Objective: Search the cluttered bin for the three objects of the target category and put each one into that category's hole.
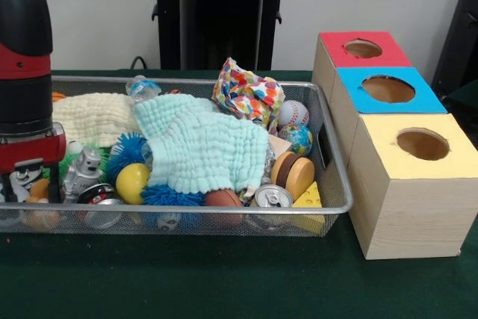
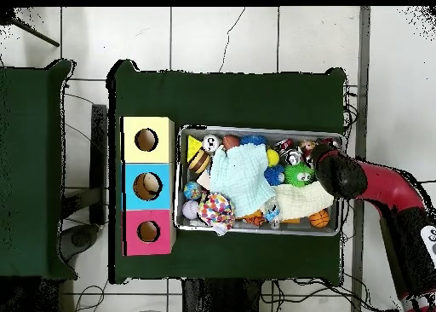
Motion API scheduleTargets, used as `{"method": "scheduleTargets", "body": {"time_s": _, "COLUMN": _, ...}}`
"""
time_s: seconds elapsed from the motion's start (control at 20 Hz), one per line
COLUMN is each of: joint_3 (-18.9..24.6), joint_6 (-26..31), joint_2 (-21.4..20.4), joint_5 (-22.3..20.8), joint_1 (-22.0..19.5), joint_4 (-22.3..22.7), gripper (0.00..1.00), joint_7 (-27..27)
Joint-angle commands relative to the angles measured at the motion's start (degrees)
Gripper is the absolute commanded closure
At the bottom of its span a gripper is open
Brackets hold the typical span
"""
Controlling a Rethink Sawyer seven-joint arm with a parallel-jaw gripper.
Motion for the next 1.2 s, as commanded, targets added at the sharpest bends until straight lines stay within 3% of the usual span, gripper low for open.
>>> {"method": "scheduleTargets", "body": {"time_s": 0.05, "joint_3": 2.7, "joint_6": -0.8, "joint_2": 4.0, "joint_5": 0.6, "joint_1": -0.8, "joint_4": -1.9, "gripper": 0.00, "joint_7": 0.4}}
{"method": "scheduleTargets", "body": {"time_s": 0.4, "joint_3": 0.2, "joint_6": -3.6, "joint_2": -0.3, "joint_5": 4.0, "joint_1": 2.5, "joint_4": 5.7, "gripper": 0.00, "joint_7": 10.2}}
{"method": "scheduleTargets", "body": {"time_s": 0.65, "joint_3": -3.1, "joint_6": -6.5, "joint_2": -1.7, "joint_5": 4.1, "joint_1": 5.2, "joint_4": 7.8, "gripper": 0.00, "joint_7": 14.6}}
{"method": "scheduleTargets", "body": {"time_s": 1.2, "joint_3": -2.1, "joint_6": -7.0, "joint_2": 1.4, "joint_5": 4.1, "joint_1": 4.6, "joint_4": 4.0, "gripper": 0.00, "joint_7": 8.7}}
